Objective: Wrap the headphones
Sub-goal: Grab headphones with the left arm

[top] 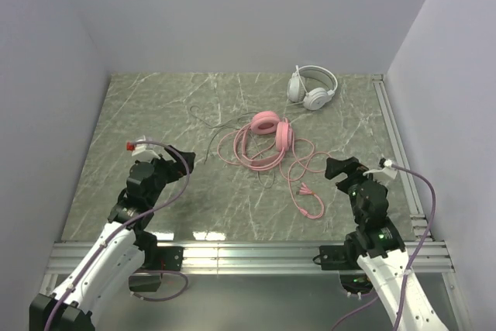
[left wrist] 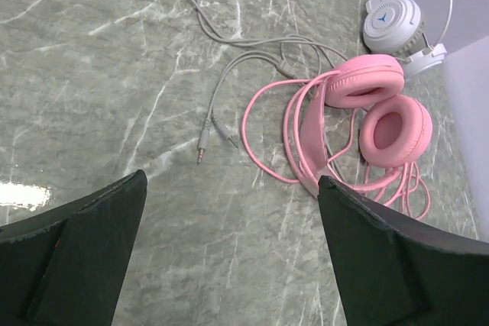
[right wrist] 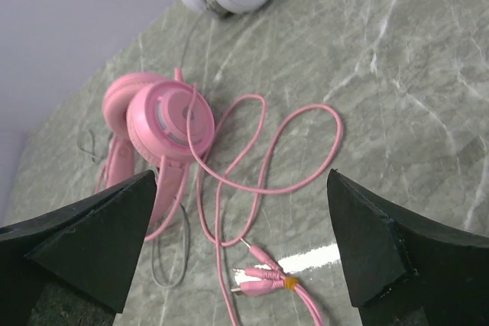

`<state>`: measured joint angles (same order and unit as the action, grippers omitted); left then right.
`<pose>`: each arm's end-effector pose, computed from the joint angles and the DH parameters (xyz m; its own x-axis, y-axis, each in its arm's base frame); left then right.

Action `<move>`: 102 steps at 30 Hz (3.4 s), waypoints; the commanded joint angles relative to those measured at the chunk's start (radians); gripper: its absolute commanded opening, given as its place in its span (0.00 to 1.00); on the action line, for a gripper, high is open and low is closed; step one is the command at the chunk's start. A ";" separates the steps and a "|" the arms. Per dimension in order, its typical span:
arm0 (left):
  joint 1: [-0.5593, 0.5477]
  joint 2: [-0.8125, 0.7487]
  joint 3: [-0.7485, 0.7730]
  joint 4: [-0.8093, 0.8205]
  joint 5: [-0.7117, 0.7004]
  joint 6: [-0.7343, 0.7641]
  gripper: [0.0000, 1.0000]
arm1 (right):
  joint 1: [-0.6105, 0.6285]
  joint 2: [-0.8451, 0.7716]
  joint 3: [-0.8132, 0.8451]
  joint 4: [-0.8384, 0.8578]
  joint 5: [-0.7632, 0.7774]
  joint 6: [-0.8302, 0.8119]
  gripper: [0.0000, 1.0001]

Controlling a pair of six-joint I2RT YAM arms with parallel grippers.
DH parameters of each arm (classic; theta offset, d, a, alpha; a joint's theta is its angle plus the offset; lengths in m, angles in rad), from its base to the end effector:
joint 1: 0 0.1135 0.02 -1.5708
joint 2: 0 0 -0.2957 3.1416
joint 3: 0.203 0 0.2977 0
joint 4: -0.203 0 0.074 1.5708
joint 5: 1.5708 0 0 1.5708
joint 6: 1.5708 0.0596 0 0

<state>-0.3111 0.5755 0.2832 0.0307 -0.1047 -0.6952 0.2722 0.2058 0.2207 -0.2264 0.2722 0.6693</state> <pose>0.1896 -0.0544 0.2134 -0.3225 -0.5654 -0.7591 0.0023 0.8015 -0.5980 0.1485 0.0248 0.2107 -0.1621 0.5752 -0.8018 0.1209 0.8180 0.5624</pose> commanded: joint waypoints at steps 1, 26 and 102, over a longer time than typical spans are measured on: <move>0.001 0.009 0.000 0.069 0.036 0.008 0.99 | -0.004 -0.081 -0.020 0.053 0.039 0.018 1.00; -0.141 0.405 0.387 -0.446 -0.058 -0.863 0.92 | -0.004 -0.052 -0.066 0.041 0.163 0.128 0.99; -0.468 0.835 1.056 -0.778 -0.438 -0.494 0.00 | -0.004 0.012 -0.073 0.154 -0.034 -0.015 0.93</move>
<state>-0.7784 1.5776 1.3121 -0.7895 -0.4469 -1.3102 0.2722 0.2359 0.1604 -0.1574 0.3393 0.7475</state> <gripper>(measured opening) 0.059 0.941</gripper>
